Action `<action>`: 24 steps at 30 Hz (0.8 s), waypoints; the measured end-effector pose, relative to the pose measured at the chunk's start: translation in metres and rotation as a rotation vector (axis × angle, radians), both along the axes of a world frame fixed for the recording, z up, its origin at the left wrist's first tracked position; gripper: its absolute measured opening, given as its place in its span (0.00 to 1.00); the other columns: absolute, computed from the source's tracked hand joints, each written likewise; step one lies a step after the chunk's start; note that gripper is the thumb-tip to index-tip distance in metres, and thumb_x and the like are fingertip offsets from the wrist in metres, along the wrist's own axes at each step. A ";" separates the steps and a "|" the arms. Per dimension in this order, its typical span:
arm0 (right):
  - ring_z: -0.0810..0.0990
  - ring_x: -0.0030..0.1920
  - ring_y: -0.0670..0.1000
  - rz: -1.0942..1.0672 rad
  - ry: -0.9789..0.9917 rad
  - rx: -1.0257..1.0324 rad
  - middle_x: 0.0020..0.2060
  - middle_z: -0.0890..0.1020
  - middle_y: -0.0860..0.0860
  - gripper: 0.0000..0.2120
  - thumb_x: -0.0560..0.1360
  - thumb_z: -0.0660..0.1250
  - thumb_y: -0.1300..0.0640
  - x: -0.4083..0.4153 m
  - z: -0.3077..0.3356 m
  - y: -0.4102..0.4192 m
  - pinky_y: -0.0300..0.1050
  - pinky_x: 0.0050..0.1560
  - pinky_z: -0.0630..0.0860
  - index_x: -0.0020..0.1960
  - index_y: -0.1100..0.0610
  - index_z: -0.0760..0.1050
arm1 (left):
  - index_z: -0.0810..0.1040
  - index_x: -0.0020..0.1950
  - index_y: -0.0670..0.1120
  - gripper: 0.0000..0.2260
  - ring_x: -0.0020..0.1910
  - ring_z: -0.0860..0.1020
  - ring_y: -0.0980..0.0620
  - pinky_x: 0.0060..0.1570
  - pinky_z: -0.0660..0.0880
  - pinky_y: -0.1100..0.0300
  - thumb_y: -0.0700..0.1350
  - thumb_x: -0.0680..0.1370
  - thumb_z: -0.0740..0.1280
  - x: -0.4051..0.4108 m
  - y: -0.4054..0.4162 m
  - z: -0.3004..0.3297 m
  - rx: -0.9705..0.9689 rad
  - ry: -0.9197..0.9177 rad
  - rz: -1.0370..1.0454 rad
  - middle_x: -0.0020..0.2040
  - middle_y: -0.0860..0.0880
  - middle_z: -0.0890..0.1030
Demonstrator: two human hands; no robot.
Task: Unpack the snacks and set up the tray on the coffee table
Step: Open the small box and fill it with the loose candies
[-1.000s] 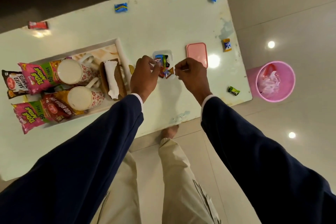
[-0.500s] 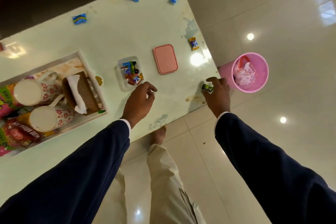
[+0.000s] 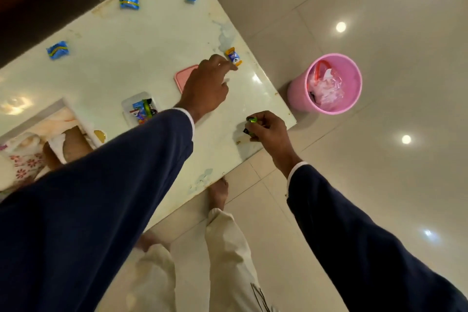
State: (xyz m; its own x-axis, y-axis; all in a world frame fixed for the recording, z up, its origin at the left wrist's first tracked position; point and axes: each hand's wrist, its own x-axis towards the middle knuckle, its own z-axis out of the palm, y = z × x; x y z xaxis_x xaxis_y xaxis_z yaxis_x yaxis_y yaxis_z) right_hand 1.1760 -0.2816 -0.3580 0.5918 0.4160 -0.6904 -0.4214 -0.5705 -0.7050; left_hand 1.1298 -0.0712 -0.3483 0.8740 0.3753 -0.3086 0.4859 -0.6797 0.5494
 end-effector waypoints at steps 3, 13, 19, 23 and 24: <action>0.85 0.39 0.41 -0.031 -0.016 -0.024 0.42 0.83 0.50 0.06 0.76 0.72 0.59 0.003 -0.005 -0.012 0.44 0.42 0.83 0.52 0.58 0.80 | 0.69 0.78 0.48 0.28 0.67 0.73 0.37 0.65 0.72 0.43 0.37 0.78 0.65 0.043 0.004 -0.013 0.177 0.137 -0.183 0.78 0.46 0.67; 0.85 0.44 0.47 -0.077 0.036 -0.021 0.40 0.82 0.46 0.06 0.75 0.75 0.55 0.009 -0.005 -0.016 0.40 0.41 0.82 0.50 0.53 0.81 | 0.76 0.52 0.41 0.04 0.47 0.79 0.39 0.48 0.74 0.50 0.36 0.78 0.66 0.057 0.012 -0.020 0.145 0.051 -0.063 0.56 0.40 0.75; 0.86 0.41 0.44 -0.012 0.061 0.026 0.35 0.84 0.42 0.07 0.74 0.75 0.55 0.001 0.009 0.027 0.40 0.38 0.80 0.50 0.53 0.80 | 0.80 0.48 0.47 0.09 0.43 0.80 0.60 0.45 0.77 0.69 0.34 0.74 0.72 -0.040 -0.006 0.019 -0.208 -0.199 0.615 0.51 0.49 0.84; 0.87 0.38 0.49 0.194 0.033 0.062 0.33 0.84 0.44 0.09 0.72 0.78 0.56 -0.025 0.022 0.082 0.42 0.36 0.81 0.47 0.53 0.78 | 0.85 0.50 0.46 0.04 0.39 0.84 0.56 0.41 0.81 0.59 0.40 0.77 0.75 -0.126 0.000 0.033 -0.334 -0.232 0.988 0.45 0.53 0.86; 0.86 0.36 0.48 0.245 0.007 0.061 0.33 0.84 0.43 0.09 0.71 0.78 0.57 -0.033 0.024 0.096 0.41 0.34 0.80 0.46 0.53 0.78 | 0.85 0.49 0.47 0.04 0.39 0.83 0.60 0.42 0.79 0.65 0.40 0.77 0.75 -0.139 0.002 0.034 -0.305 -0.242 1.036 0.44 0.56 0.86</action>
